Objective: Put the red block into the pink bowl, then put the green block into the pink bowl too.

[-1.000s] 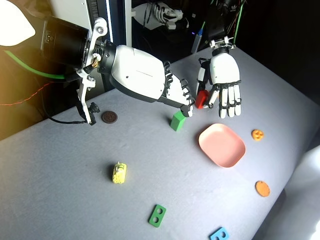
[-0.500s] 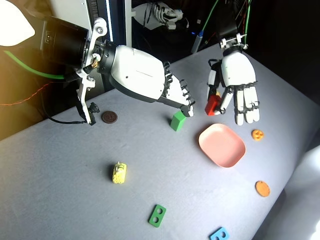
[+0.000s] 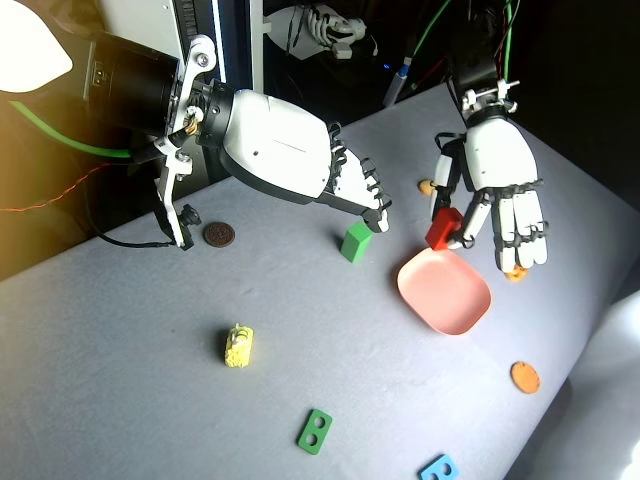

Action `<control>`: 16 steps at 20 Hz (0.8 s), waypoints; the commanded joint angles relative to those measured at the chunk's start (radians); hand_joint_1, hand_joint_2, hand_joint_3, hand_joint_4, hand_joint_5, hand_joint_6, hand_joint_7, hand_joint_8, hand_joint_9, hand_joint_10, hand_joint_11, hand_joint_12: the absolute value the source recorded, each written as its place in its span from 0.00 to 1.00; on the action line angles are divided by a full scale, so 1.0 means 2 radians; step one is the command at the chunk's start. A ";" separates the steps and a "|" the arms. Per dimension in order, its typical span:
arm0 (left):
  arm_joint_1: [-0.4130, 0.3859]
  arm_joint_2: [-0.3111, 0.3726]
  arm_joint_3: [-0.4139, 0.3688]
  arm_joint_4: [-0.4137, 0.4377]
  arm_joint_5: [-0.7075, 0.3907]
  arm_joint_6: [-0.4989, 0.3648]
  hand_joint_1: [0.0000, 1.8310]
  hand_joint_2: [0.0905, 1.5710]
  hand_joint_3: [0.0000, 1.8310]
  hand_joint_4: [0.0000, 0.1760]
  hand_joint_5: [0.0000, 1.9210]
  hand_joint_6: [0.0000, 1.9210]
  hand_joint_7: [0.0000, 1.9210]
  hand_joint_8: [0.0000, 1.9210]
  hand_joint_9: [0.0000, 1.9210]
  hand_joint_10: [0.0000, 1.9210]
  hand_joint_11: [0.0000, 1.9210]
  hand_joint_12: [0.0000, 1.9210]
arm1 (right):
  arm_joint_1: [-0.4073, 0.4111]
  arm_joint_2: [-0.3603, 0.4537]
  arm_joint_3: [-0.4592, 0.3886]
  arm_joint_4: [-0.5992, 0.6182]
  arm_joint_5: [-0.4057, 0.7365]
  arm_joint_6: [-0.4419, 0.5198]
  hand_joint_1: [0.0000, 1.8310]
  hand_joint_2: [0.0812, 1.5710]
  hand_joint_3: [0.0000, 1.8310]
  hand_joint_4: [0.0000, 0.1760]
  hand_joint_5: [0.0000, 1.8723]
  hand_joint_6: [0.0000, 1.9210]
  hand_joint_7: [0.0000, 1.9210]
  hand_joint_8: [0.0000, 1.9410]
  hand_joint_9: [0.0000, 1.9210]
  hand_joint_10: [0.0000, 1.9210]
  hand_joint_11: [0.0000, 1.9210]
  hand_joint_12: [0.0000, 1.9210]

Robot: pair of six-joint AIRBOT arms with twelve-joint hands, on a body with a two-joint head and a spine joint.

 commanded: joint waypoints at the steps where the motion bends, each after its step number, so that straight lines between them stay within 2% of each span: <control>1: -0.005 0.002 0.005 0.025 -0.036 -0.006 0.54 0.71 0.00 0.97 0.48 0.55 0.09 0.01 0.01 0.01 0.00 0.00 | 0.004 0.004 -0.002 0.015 0.045 0.000 0.07 0.73 0.00 0.00 0.17 0.00 0.15 0.00 0.13 0.00 0.00 0.32; 4: -0.002 -0.007 0.026 0.041 -0.034 -0.031 0.54 0.71 0.00 1.00 0.48 0.55 0.09 0.00 0.02 0.00 0.00 0.00 | 0.004 0.004 -0.002 0.015 0.045 0.000 0.05 0.74 0.00 0.00 0.16 0.00 0.14 0.00 0.12 0.00 0.00 0.28; 5: 0.000 -0.010 0.034 0.050 -0.034 -0.042 0.55 0.70 0.00 0.81 0.49 0.54 0.08 0.00 0.01 0.00 0.00 0.00 | 0.003 0.004 -0.002 0.015 0.045 0.000 0.06 0.74 0.00 0.00 0.17 0.00 0.15 0.00 0.12 0.00 0.00 0.30; 6: 0.000 -0.013 0.042 0.057 -0.033 -0.052 0.55 0.71 0.00 0.78 0.48 0.56 0.07 0.00 0.01 0.00 0.00 0.00 | 0.003 0.004 -0.002 0.015 0.045 0.000 0.04 0.74 0.00 0.00 0.15 0.00 0.14 0.00 0.11 0.00 0.00 0.26; 7: 0.000 -0.016 0.049 0.062 -0.030 -0.057 0.56 0.70 0.00 0.73 0.50 0.52 0.09 0.00 0.02 0.00 0.00 0.00 | 0.003 0.005 -0.002 0.015 0.045 0.000 0.05 0.74 0.00 0.00 0.16 0.00 0.15 0.00 0.12 0.00 0.00 0.27; 8: 0.000 -0.019 0.057 0.072 -0.028 -0.068 0.56 0.69 0.00 0.73 0.51 0.51 0.09 0.00 0.02 0.00 0.00 0.00 | 0.003 0.005 -0.002 0.015 0.045 0.000 0.07 0.73 0.00 0.00 0.17 0.00 0.15 0.00 0.12 0.00 0.00 0.29; 10: 0.000 -0.022 0.066 0.077 -0.027 -0.077 0.55 0.69 0.00 0.97 0.51 0.51 0.09 0.00 0.02 0.00 0.00 0.00 | 0.003 0.005 -0.002 0.015 0.045 0.000 0.07 0.73 0.00 0.00 0.16 0.00 0.15 0.00 0.12 0.00 0.00 0.28; 14: 0.001 -0.036 0.089 0.096 -0.024 -0.101 0.55 0.70 0.00 0.99 0.49 0.53 0.09 0.00 0.02 0.00 0.00 0.00 | 0.003 0.005 -0.001 0.015 0.045 0.000 0.07 0.73 0.00 0.00 0.15 0.00 0.14 0.00 0.11 0.00 0.00 0.27; 15: 0.001 -0.040 0.095 0.099 -0.022 -0.107 0.56 0.69 0.00 0.83 0.51 0.51 0.11 0.01 0.03 0.01 0.01 0.00 | 0.003 0.005 -0.001 0.015 0.045 0.000 0.09 0.73 0.00 0.00 0.16 0.00 0.15 0.00 0.12 0.00 0.00 0.29; 16: 0.001 -0.042 0.099 0.100 -0.021 -0.109 0.56 0.69 0.00 0.83 0.51 0.51 0.11 0.01 0.03 0.01 0.01 0.00 | 0.003 0.005 -0.001 0.015 0.045 0.000 0.09 0.73 0.00 0.00 0.16 0.00 0.15 0.00 0.12 0.00 0.00 0.29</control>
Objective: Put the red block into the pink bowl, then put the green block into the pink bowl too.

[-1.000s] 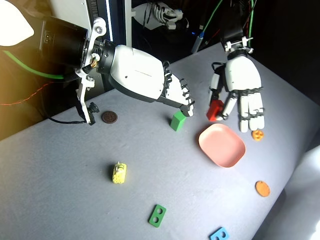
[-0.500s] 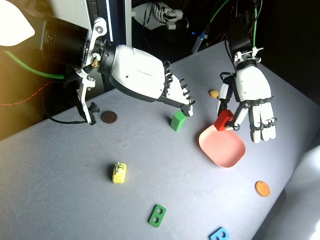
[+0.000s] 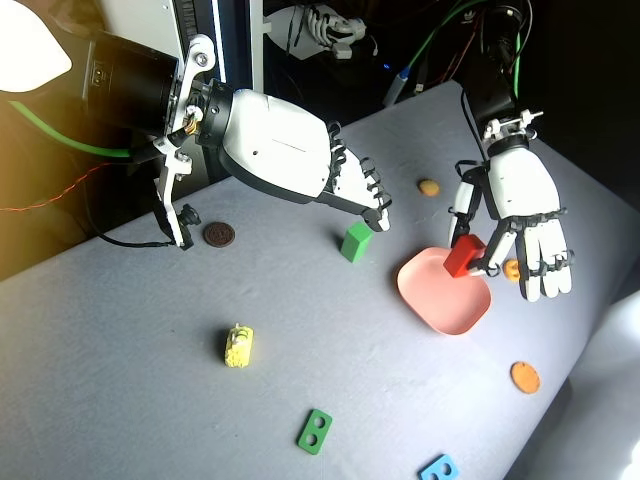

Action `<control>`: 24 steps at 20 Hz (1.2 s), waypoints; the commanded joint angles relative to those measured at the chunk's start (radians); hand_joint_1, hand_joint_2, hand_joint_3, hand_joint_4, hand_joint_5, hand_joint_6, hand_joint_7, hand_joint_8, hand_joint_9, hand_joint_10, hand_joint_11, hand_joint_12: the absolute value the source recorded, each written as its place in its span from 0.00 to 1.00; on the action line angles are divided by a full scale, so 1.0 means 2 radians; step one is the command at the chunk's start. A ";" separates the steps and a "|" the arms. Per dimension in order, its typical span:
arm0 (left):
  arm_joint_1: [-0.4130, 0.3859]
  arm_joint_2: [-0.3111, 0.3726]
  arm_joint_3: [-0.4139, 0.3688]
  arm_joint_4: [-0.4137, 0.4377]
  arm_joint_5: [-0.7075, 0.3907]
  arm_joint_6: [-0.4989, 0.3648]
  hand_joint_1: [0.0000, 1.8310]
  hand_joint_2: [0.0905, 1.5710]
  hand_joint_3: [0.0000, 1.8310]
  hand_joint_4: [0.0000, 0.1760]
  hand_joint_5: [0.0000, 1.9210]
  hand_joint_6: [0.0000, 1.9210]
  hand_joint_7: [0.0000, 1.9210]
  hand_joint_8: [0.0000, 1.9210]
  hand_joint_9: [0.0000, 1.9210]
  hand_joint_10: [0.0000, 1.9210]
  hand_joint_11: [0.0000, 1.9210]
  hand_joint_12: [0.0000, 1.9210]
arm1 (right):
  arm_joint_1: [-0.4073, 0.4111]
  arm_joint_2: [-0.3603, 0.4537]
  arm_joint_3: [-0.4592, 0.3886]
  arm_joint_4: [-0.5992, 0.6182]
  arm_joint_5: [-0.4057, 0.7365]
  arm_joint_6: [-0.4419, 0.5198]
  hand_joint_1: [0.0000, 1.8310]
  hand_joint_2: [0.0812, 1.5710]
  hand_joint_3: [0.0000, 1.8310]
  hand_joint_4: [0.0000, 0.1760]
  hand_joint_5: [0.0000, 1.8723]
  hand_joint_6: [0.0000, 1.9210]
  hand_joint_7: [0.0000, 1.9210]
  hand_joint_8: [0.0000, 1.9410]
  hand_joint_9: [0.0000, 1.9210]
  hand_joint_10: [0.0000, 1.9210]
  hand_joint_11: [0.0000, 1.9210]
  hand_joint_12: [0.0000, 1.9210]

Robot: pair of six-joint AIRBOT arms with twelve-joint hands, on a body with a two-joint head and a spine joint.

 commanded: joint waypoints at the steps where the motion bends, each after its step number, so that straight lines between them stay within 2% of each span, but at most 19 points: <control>1: 0.000 0.004 0.003 0.018 -0.043 -0.003 0.55 0.69 0.00 0.97 0.50 0.52 0.09 0.00 0.02 0.00 0.00 0.00 | 0.003 0.005 -0.001 0.015 0.045 0.000 0.08 0.73 0.00 0.00 0.16 0.00 0.15 0.00 0.13 0.00 0.00 0.31; 2: 0.001 0.003 0.005 0.020 -0.043 -0.007 0.56 0.68 0.00 0.98 0.52 0.50 0.10 0.00 0.04 0.00 0.01 0.00 | 0.003 0.005 -0.001 0.015 0.045 0.000 0.10 0.72 0.00 0.00 0.17 0.00 0.16 0.00 0.13 0.00 0.00 0.33; 3: 0.003 0.002 0.007 0.021 -0.043 -0.009 0.55 0.69 0.00 1.00 0.51 0.51 0.10 0.00 0.03 0.00 0.00 0.00 | 0.003 0.005 -0.001 0.015 0.045 0.000 0.09 0.73 0.00 0.00 0.16 0.00 0.15 0.00 0.12 0.00 0.00 0.30; 4: 0.005 0.002 0.009 0.024 -0.043 -0.013 0.56 0.68 0.00 0.79 0.52 0.50 0.10 0.00 0.03 0.00 0.00 0.00 | 0.003 0.005 -0.001 0.015 0.045 0.000 0.09 0.73 0.00 0.00 0.16 0.00 0.15 0.00 0.12 0.00 0.00 0.32; 5: 0.007 0.002 0.012 0.029 -0.043 -0.020 0.56 0.68 0.00 1.00 0.51 0.50 0.10 0.00 0.02 0.00 0.00 0.00 | 0.003 0.005 -0.001 0.015 0.045 0.000 0.10 0.73 0.00 0.00 0.16 0.00 0.15 0.00 0.12 0.00 0.00 0.32; 6: 0.007 0.002 0.014 0.032 -0.043 -0.023 0.56 0.68 0.00 0.86 0.52 0.49 0.10 0.00 0.02 0.00 0.00 0.00 | 0.003 0.005 -0.001 0.015 0.045 0.000 0.09 0.73 0.00 0.00 0.16 0.00 0.15 0.00 0.12 0.00 0.00 0.30; 8: 0.007 0.002 0.018 0.037 -0.042 -0.027 0.55 0.69 0.00 0.99 0.51 0.51 0.10 0.00 0.03 0.00 0.00 0.00 | 0.003 0.005 -0.001 0.015 0.045 -0.001 0.09 0.73 0.00 0.00 0.16 0.00 0.15 0.00 0.12 0.00 0.00 0.30; 11: 0.006 0.002 0.020 0.037 -0.042 -0.029 0.54 0.71 0.00 1.00 0.48 0.56 0.09 0.00 0.01 0.00 0.00 0.00 | 0.003 0.005 -0.001 0.015 0.045 -0.001 0.09 0.73 0.00 0.00 0.15 0.00 0.14 0.00 0.11 0.00 0.00 0.28; 13: 0.005 0.002 0.020 0.037 -0.042 -0.029 0.55 0.70 0.00 1.00 0.50 0.53 0.10 0.00 0.02 0.00 0.00 0.00 | 0.003 0.005 -0.001 0.015 0.045 -0.002 0.08 0.73 0.00 0.00 0.15 0.00 0.13 0.00 0.11 0.00 0.00 0.25; 14: 0.005 0.002 0.020 0.037 -0.042 -0.029 0.55 0.70 0.00 1.00 0.50 0.53 0.09 0.00 0.02 0.00 0.00 0.00 | 0.003 0.005 -0.001 0.015 0.045 -0.002 0.09 0.73 0.00 0.00 0.16 0.00 0.14 0.00 0.11 0.00 0.00 0.28; 15: 0.005 0.002 0.020 0.037 -0.042 -0.029 0.52 0.73 0.01 1.00 0.44 0.62 0.07 0.01 0.00 0.00 0.00 0.00 | 0.003 0.005 -0.001 0.015 0.045 -0.003 0.08 0.73 0.00 0.00 0.16 0.00 0.15 0.00 0.12 0.00 0.00 0.30; 16: 0.005 0.002 0.020 0.036 -0.042 -0.029 0.45 0.69 0.00 0.50 0.37 0.29 0.08 0.01 0.01 0.00 0.00 0.00 | 0.003 0.005 -0.001 0.015 0.045 -0.003 0.08 0.72 0.00 0.00 0.16 0.00 0.15 0.00 0.13 0.00 0.00 0.32; 17: 0.005 0.002 0.020 0.036 -0.042 -0.029 0.42 0.69 0.00 0.39 0.38 0.12 0.10 0.00 0.01 0.00 0.00 0.00 | 0.003 0.005 -0.001 0.015 0.045 -0.003 0.08 0.73 0.00 0.00 0.16 0.00 0.15 0.00 0.12 0.00 0.00 0.32; 18: 0.005 0.002 0.020 0.035 -0.042 -0.029 0.42 0.69 0.00 0.32 0.38 0.05 0.10 0.00 0.01 0.00 0.00 0.00 | 0.003 0.005 -0.001 0.015 0.045 -0.003 0.08 0.73 0.00 0.00 0.16 0.00 0.15 0.00 0.12 0.00 0.00 0.30; 19: 0.005 0.002 0.020 0.035 -0.042 -0.029 0.44 0.68 0.00 0.24 0.38 0.03 0.10 0.00 0.01 0.00 0.00 0.00 | 0.003 0.005 -0.001 0.015 0.045 -0.003 0.09 0.72 0.00 0.00 0.16 0.00 0.15 0.00 0.12 0.00 0.00 0.29; 20: 0.005 0.002 0.020 0.035 -0.042 -0.029 0.42 0.68 0.00 0.34 0.37 0.02 0.10 0.00 0.01 0.00 0.00 0.00 | 0.003 0.005 -0.001 0.015 0.045 -0.004 0.09 0.73 0.00 0.00 0.15 0.00 0.14 0.00 0.11 0.00 0.00 0.27; 21: 0.005 0.002 0.020 0.034 -0.042 -0.029 0.42 0.68 0.00 0.34 0.36 0.01 0.11 0.00 0.01 0.00 0.00 0.00 | 0.003 0.005 -0.001 0.015 0.045 -0.004 0.11 0.72 0.00 0.00 0.16 0.00 0.15 0.00 0.12 0.00 0.00 0.29; 23: 0.004 0.002 0.019 0.034 -0.042 -0.029 0.43 0.67 0.00 0.21 0.33 0.00 0.10 0.00 0.02 0.01 0.00 0.00 | 0.003 0.005 -0.001 0.015 0.045 -0.004 0.13 0.71 0.00 0.00 0.16 0.00 0.16 0.00 0.13 0.01 0.00 0.32; 24: 0.004 0.005 0.016 0.034 -0.042 -0.029 0.39 0.67 0.00 0.50 0.31 0.00 0.08 0.00 0.02 0.00 0.00 0.00 | 0.003 0.005 -0.001 0.015 0.045 -0.004 0.13 0.71 0.00 0.00 0.16 0.00 0.16 0.00 0.14 0.00 0.00 0.35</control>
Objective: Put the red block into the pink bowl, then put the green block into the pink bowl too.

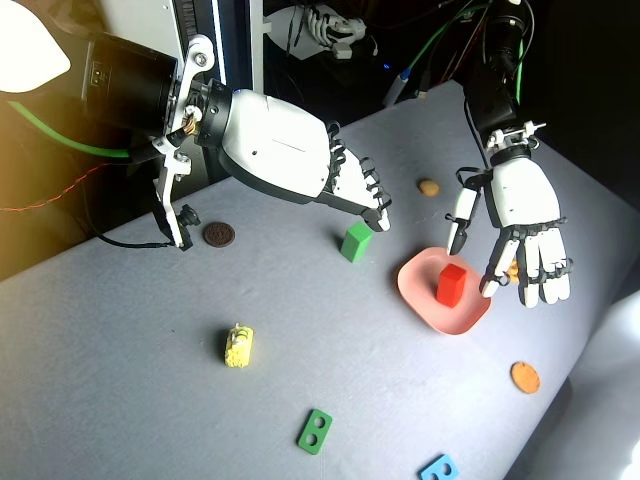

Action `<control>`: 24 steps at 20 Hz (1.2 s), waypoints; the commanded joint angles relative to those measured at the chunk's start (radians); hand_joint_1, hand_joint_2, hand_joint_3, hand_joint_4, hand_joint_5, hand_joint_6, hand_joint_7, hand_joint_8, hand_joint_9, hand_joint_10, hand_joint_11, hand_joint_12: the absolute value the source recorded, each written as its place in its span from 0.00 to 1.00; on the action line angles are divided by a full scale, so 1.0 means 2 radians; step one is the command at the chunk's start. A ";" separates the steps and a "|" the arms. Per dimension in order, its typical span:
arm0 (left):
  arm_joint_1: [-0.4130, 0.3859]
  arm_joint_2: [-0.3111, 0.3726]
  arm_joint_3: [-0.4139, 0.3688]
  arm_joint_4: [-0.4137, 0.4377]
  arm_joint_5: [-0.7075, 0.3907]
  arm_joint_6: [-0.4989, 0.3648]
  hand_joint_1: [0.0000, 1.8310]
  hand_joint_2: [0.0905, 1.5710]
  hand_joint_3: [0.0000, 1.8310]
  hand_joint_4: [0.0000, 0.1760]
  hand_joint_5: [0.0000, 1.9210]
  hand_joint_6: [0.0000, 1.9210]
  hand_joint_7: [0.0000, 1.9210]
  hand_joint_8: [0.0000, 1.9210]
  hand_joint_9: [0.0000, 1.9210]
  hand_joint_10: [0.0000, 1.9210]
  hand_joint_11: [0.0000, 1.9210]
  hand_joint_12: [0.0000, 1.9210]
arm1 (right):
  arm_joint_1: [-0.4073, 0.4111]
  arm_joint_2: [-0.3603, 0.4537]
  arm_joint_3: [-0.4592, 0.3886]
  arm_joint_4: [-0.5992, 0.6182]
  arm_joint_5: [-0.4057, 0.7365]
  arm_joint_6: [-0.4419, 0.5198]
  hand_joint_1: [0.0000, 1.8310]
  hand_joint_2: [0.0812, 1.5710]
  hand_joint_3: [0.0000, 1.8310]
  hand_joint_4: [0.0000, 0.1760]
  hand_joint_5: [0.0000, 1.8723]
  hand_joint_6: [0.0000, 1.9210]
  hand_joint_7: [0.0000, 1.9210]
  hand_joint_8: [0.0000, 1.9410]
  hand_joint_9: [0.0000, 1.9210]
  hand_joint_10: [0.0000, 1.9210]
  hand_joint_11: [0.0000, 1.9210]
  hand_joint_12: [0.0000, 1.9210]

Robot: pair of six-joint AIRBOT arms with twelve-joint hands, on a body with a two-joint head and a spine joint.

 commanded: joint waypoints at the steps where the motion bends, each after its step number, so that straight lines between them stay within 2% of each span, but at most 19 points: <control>1: -0.006 0.012 -0.004 0.012 -0.049 0.001 0.35 0.68 0.00 0.56 0.29 0.00 0.06 0.00 0.01 0.00 0.00 0.00 | 0.003 0.005 -0.001 0.015 0.045 0.000 0.11 0.71 0.00 0.00 0.15 0.00 0.15 0.00 0.13 0.00 0.00 0.33; 4: -0.006 0.046 -0.037 -0.028 -0.048 0.051 0.31 0.69 0.00 0.59 0.23 0.00 0.05 0.00 0.00 0.00 0.00 0.00 | 0.003 0.005 -0.001 0.015 0.045 0.000 0.13 0.70 0.00 0.00 0.15 0.00 0.14 0.00 0.12 0.00 0.00 0.31; 5: -0.003 0.061 -0.049 -0.037 -0.047 0.062 0.30 0.68 0.00 0.50 0.20 0.00 0.06 0.01 0.01 0.00 0.00 0.00 | 0.003 0.005 -0.001 0.015 0.045 0.000 0.13 0.70 0.00 0.00 0.14 0.00 0.14 0.00 0.11 0.00 0.00 0.29; 6: 0.000 0.080 -0.062 -0.037 -0.038 0.065 0.30 0.67 0.00 0.29 0.16 0.00 0.07 0.01 0.01 0.00 0.00 0.00 | 0.003 0.005 -0.001 0.015 0.045 0.000 0.13 0.70 0.00 0.00 0.14 0.00 0.14 0.00 0.12 0.00 0.00 0.29; 7: 0.000 0.094 -0.070 -0.037 -0.019 0.069 0.27 0.67 0.00 0.00 0.11 0.00 0.07 0.01 0.01 0.00 0.00 0.00 | 0.003 0.005 -0.001 0.015 0.045 0.000 0.12 0.71 0.00 0.00 0.14 0.00 0.14 0.00 0.12 0.00 0.00 0.30; 8: 0.000 0.104 -0.076 -0.035 -0.004 0.072 0.27 0.67 0.00 0.00 0.11 0.00 0.07 0.01 0.01 0.00 0.00 0.00 | 0.003 0.005 -0.001 0.015 0.045 0.000 0.12 0.71 0.00 0.00 0.14 0.00 0.14 0.00 0.12 0.00 0.00 0.30; 9: 0.000 0.118 -0.084 -0.030 0.019 0.073 0.20 0.68 0.00 0.00 0.09 0.00 0.07 0.00 0.02 0.01 0.00 0.00 | 0.003 0.005 -0.001 0.015 0.045 0.000 0.13 0.71 0.00 0.00 0.14 0.00 0.14 0.00 0.12 0.00 0.00 0.30; 10: 0.000 0.129 -0.091 -0.026 0.034 0.073 0.18 0.69 0.00 0.00 0.08 0.00 0.07 0.00 0.02 0.01 0.00 0.00 | 0.003 0.005 -0.001 0.015 0.045 0.000 0.13 0.71 0.00 0.00 0.14 0.00 0.14 0.00 0.12 0.00 0.00 0.30; 11: -0.003 0.145 -0.100 -0.020 0.061 0.073 0.13 0.70 0.01 0.00 0.09 0.00 0.07 0.00 0.02 0.00 0.00 0.00 | 0.003 0.005 -0.001 0.017 0.042 0.000 0.13 0.71 0.00 0.00 0.16 0.00 0.15 0.00 0.13 0.00 0.00 0.33; 14: -0.009 0.190 -0.128 0.004 0.122 0.066 0.12 0.72 0.01 0.00 0.08 0.00 0.07 0.00 0.04 0.01 0.02 0.01 | 0.003 0.005 -0.001 0.063 0.033 -0.031 0.12 0.71 0.00 0.00 0.15 0.00 0.15 0.00 0.13 0.00 0.00 0.33; 15: -0.011 0.208 -0.140 0.045 0.134 0.033 0.13 0.73 0.00 0.00 0.08 0.00 0.07 0.01 0.05 0.01 0.00 0.08 | 0.003 0.004 -0.001 0.076 0.029 -0.038 0.13 0.71 0.00 0.00 0.15 0.00 0.15 0.00 0.13 0.00 0.00 0.33; 16: -0.011 0.226 -0.151 0.096 0.143 -0.019 0.13 0.74 0.00 0.00 0.09 0.00 0.07 0.01 0.05 0.00 0.00 0.09 | 0.003 0.001 -0.002 0.098 0.021 -0.055 0.12 0.71 0.00 0.00 0.15 0.00 0.14 0.00 0.12 0.00 0.00 0.31; 17: -0.011 0.247 -0.164 0.156 0.155 -0.078 0.13 0.75 0.00 0.00 0.10 0.00 0.09 0.00 0.07 0.01 0.00 0.15 | 0.003 -0.007 -0.002 0.137 0.010 -0.099 0.10 0.71 0.00 0.00 0.14 0.00 0.14 0.00 0.12 0.00 0.00 0.27; 19: -0.004 0.279 -0.187 0.292 0.148 -0.207 0.10 0.76 0.00 0.00 0.09 0.00 0.08 0.00 0.06 0.00 0.00 0.12 | -0.003 -0.029 -0.001 0.247 0.008 -0.222 0.09 0.71 0.00 0.00 0.15 0.00 0.15 0.00 0.12 0.00 0.00 0.29; 20: 0.008 0.293 -0.201 0.376 0.124 -0.285 0.15 0.75 0.00 0.00 0.11 0.00 0.10 0.00 0.07 0.00 0.00 0.21 | -0.005 -0.046 -0.001 0.306 0.008 -0.286 0.10 0.71 0.00 0.00 0.15 0.00 0.15 0.00 0.13 0.00 0.00 0.31; 23: 0.049 0.313 -0.217 0.532 0.065 -0.453 0.16 0.75 0.00 0.00 0.11 0.00 0.10 0.00 0.07 0.00 0.00 0.22 | -0.014 -0.081 -0.002 0.401 0.013 -0.364 0.10 0.71 0.00 0.00 0.16 0.00 0.15 0.00 0.12 0.00 0.00 0.31; 24: 0.058 0.314 -0.218 0.587 0.045 -0.512 0.15 0.76 0.00 0.00 0.11 0.00 0.10 0.00 0.07 0.00 0.00 0.20 | -0.016 -0.094 -0.001 0.450 0.022 -0.410 0.10 0.71 0.00 0.00 0.16 0.00 0.15 0.00 0.13 0.00 0.00 0.31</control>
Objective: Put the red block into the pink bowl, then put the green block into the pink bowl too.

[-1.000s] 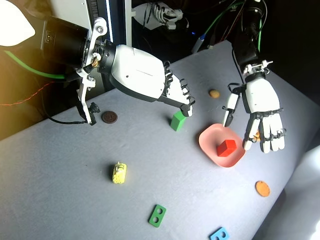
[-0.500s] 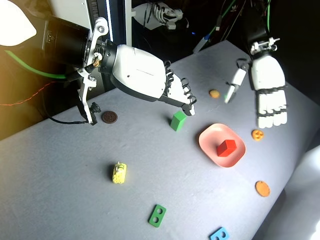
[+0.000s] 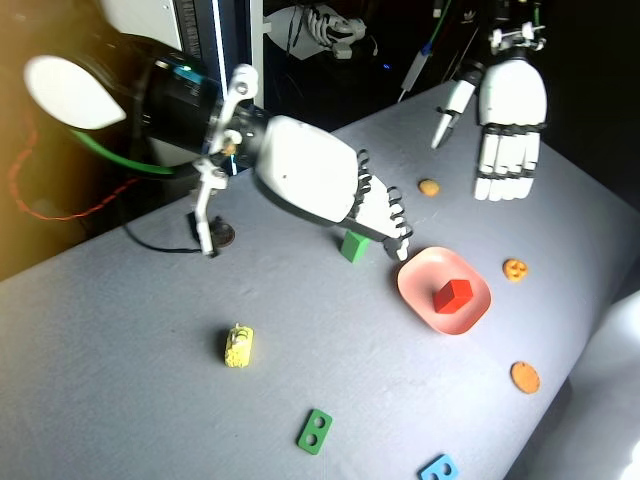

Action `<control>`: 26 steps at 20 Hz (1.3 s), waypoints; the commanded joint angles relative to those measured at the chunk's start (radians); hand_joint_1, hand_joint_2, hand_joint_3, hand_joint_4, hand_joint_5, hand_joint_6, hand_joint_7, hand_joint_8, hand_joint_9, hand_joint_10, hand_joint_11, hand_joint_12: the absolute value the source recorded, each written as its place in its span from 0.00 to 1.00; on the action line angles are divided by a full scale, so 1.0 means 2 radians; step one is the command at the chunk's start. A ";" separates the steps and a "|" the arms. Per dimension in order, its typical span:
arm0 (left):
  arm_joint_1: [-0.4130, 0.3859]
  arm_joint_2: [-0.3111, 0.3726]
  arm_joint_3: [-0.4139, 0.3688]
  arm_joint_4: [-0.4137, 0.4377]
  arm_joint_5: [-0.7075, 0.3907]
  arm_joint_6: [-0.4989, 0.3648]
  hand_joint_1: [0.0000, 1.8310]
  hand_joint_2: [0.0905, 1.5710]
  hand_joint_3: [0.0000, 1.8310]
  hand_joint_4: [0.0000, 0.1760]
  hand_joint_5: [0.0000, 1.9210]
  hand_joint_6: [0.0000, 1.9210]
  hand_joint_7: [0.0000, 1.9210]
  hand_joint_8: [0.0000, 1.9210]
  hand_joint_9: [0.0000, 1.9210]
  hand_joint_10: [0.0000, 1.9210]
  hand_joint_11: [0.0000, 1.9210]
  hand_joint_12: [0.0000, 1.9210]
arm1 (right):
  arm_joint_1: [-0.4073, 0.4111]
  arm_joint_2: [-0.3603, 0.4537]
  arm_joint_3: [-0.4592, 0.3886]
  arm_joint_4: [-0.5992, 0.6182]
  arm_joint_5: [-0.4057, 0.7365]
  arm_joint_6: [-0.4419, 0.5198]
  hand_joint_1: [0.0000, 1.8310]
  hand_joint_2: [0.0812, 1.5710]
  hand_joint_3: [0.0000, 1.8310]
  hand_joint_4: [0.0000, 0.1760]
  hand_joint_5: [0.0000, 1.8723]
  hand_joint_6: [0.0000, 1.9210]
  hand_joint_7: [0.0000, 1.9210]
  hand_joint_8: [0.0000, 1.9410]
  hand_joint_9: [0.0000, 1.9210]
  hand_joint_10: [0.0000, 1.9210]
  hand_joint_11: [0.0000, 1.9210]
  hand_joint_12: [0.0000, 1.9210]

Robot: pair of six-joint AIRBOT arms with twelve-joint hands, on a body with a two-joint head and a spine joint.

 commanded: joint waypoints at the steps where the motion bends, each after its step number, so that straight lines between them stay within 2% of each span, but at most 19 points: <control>1: -0.003 0.010 0.001 0.034 -0.072 -0.038 0.15 0.74 0.00 0.00 0.11 0.00 0.10 0.00 0.07 0.00 0.00 0.17 | 0.002 -0.002 -0.001 0.030 0.071 -0.032 0.11 0.70 0.00 0.00 0.14 0.00 0.13 0.00 0.10 0.00 0.00 0.26; 2: -0.003 0.011 0.002 0.088 -0.082 -0.096 0.15 0.74 0.00 0.00 0.11 0.00 0.10 0.00 0.07 0.00 0.00 0.17 | -0.003 -0.015 -0.001 0.063 0.084 -0.064 0.11 0.70 0.00 0.00 0.14 0.00 0.13 0.00 0.10 0.00 0.00 0.26; 3: -0.003 0.011 0.004 0.134 -0.102 -0.141 0.07 0.74 0.00 0.00 0.08 0.00 0.08 0.00 0.05 0.00 0.00 0.11 | -0.008 -0.027 -0.001 0.086 0.097 -0.084 0.16 0.60 0.00 0.00 0.15 0.00 0.11 0.00 0.08 0.00 0.00 0.21; 4: -0.004 0.012 0.005 0.170 -0.115 -0.175 0.06 0.74 0.00 0.00 0.08 0.00 0.07 0.00 0.04 0.00 0.00 0.09 | -0.012 -0.038 -0.001 0.107 0.111 -0.101 0.17 0.56 0.00 0.00 0.15 0.00 0.09 0.00 0.06 0.00 0.00 0.15; 5: -0.007 0.014 0.005 0.197 -0.122 -0.198 0.06 0.74 0.00 0.00 0.09 0.00 0.08 0.00 0.04 0.00 0.00 0.09 | -0.017 -0.047 -0.001 0.123 0.125 -0.112 0.13 0.50 0.00 0.40 0.14 0.00 0.06 0.00 0.02 0.01 0.00 0.04; 6: -0.011 0.015 0.005 0.222 -0.129 -0.216 0.05 0.74 0.00 0.00 0.08 0.00 0.07 0.00 0.04 0.00 0.00 0.07 | -0.019 -0.055 -0.001 0.136 0.134 -0.117 0.16 0.46 0.00 0.60 0.12 0.00 0.01 0.00 0.00 0.00 0.00 0.01; 8: -0.020 0.015 0.006 0.253 -0.137 -0.244 0.04 0.74 0.00 0.00 0.06 0.00 0.06 0.00 0.03 0.00 0.00 0.03 | -0.021 -0.065 -0.001 0.154 0.134 -0.129 0.21 0.42 0.00 0.86 0.11 0.00 0.00 0.00 0.00 0.00 0.00 0.00; 9: -0.024 0.014 0.007 0.267 -0.137 -0.257 0.04 0.74 0.00 0.00 0.06 0.00 0.06 0.00 0.03 0.00 0.00 0.03 | -0.023 -0.067 -0.001 0.162 0.135 -0.135 0.21 0.42 0.00 0.86 0.11 0.00 0.00 0.00 0.00 0.00 0.00 0.00; 10: -0.025 0.013 0.006 0.267 -0.136 -0.257 0.05 0.72 0.00 0.00 0.09 0.00 0.08 0.00 0.04 0.00 0.00 0.08 | -0.029 -0.071 0.000 0.167 0.141 -0.142 0.27 0.42 0.00 0.97 0.13 0.01 0.00 0.00 0.00 0.00 0.00 0.00; 12: -0.036 0.011 0.007 0.271 -0.133 -0.257 0.04 0.73 0.00 0.00 0.07 0.00 0.06 0.00 0.02 0.00 0.00 0.00 | -0.035 -0.075 0.000 0.169 0.144 -0.156 0.34 0.42 0.00 1.00 0.22 0.01 0.00 0.00 0.00 0.00 0.00 0.00; 14: -0.045 0.010 0.007 0.281 -0.132 -0.257 0.06 0.72 0.00 0.00 0.09 0.00 0.07 0.00 0.04 0.00 0.01 0.02 | -0.041 -0.079 0.002 0.183 0.150 -0.176 0.36 0.42 0.00 1.00 0.29 0.01 0.00 0.00 0.00 0.00 0.00 0.00; 15: -0.052 0.010 0.007 0.288 -0.134 -0.257 0.07 0.71 0.00 0.00 0.10 0.00 0.08 0.00 0.05 0.00 0.00 0.08 | -0.042 -0.081 0.007 0.195 0.150 -0.177 0.37 0.42 0.00 1.00 0.32 0.02 0.00 0.00 0.00 0.00 0.00 0.00; 16: -0.055 0.010 0.006 0.293 -0.134 -0.257 0.09 0.71 0.00 0.00 0.10 0.00 0.09 0.00 0.06 0.00 0.00 0.08 | -0.043 -0.082 0.011 0.208 0.150 -0.177 0.38 0.43 0.00 0.94 0.38 0.01 0.00 0.00 0.00 0.00 0.00 0.00; 17: -0.059 0.010 0.005 0.300 -0.134 -0.261 0.08 0.71 0.00 0.00 0.09 0.00 0.08 0.00 0.04 0.00 0.00 0.04 | -0.044 -0.085 0.018 0.233 0.150 -0.176 0.39 0.43 0.00 0.95 0.44 0.01 0.02 0.00 0.00 0.00 0.00 0.00; 18: -0.064 0.010 0.005 0.313 -0.133 -0.273 0.06 0.72 0.00 0.00 0.07 0.00 0.06 0.00 0.03 0.00 0.00 0.01 | -0.044 -0.087 0.021 0.250 0.149 -0.176 0.41 0.43 0.00 0.90 0.49 0.01 0.06 0.00 0.00 0.00 0.00 0.00; 20: -0.073 0.008 0.007 0.334 -0.131 -0.290 0.07 0.72 0.00 0.00 0.08 0.00 0.07 0.00 0.03 0.00 0.01 0.01 | -0.045 -0.091 0.025 0.275 0.149 -0.176 0.42 0.44 0.00 0.93 0.52 0.02 0.08 0.01 0.00 0.00 0.00 0.00; 23: -0.083 0.003 0.018 0.339 -0.135 -0.290 0.08 0.71 0.00 0.00 0.09 0.01 0.08 0.01 0.05 0.01 0.02 0.01 | -0.044 -0.102 0.032 0.287 0.150 -0.171 0.44 0.44 0.00 0.71 0.54 0.02 0.10 0.01 0.00 0.00 0.00 0.00; 25: -0.085 0.001 0.020 0.339 -0.134 -0.290 0.06 0.71 0.00 0.00 0.09 0.00 0.07 0.00 0.04 0.00 0.01 0.01 | -0.044 -0.107 0.035 0.293 0.149 -0.171 0.43 0.46 0.01 0.71 0.53 0.01 0.09 0.00 0.00 0.00 0.00 0.00; 26: -0.085 0.001 0.020 0.339 -0.133 -0.290 0.08 0.71 0.00 0.00 0.09 0.00 0.07 0.00 0.04 0.00 0.01 0.01 | -0.044 -0.110 0.037 0.294 0.149 -0.171 0.42 0.46 0.01 0.85 0.52 0.01 0.09 0.00 0.00 0.00 0.00 0.00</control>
